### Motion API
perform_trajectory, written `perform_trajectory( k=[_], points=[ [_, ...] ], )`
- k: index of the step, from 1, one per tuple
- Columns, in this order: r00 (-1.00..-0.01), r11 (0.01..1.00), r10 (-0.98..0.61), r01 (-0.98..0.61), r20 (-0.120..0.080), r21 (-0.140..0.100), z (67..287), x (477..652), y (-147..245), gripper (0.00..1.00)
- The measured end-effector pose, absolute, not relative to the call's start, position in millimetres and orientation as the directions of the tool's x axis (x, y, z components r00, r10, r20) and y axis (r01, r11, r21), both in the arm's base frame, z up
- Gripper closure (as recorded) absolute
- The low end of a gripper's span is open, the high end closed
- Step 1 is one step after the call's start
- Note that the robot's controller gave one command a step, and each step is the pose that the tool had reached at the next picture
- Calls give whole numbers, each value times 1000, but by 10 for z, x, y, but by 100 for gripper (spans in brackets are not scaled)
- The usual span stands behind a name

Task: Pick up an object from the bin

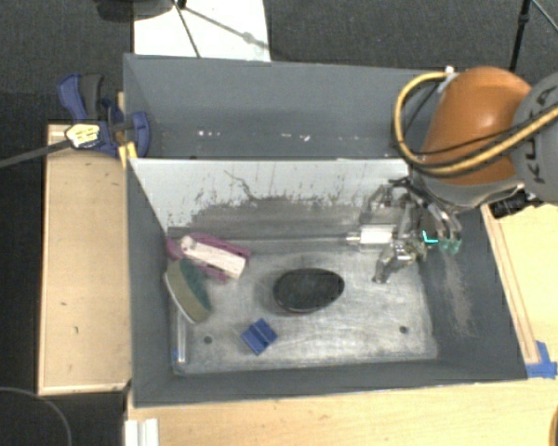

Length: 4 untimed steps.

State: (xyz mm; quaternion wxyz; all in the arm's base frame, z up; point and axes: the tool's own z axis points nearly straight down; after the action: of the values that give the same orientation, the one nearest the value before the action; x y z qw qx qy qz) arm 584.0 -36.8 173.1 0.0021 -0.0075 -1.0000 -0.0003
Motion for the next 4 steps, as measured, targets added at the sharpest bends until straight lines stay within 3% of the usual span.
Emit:
perform_trajectory(
  k=[1,2,3,4],
  points=[
    [-924,924,-382,-382,-2,1,1652,5714,-58,0],
    [-893,893,-450,-450,-5,2,734,5727,323,0],
    [-894,894,-447,-447,-9,-2,771,5746,302,100],
    [-749,749,-662,-662,-7,-5,2030,5457,148,100]
  ],
)
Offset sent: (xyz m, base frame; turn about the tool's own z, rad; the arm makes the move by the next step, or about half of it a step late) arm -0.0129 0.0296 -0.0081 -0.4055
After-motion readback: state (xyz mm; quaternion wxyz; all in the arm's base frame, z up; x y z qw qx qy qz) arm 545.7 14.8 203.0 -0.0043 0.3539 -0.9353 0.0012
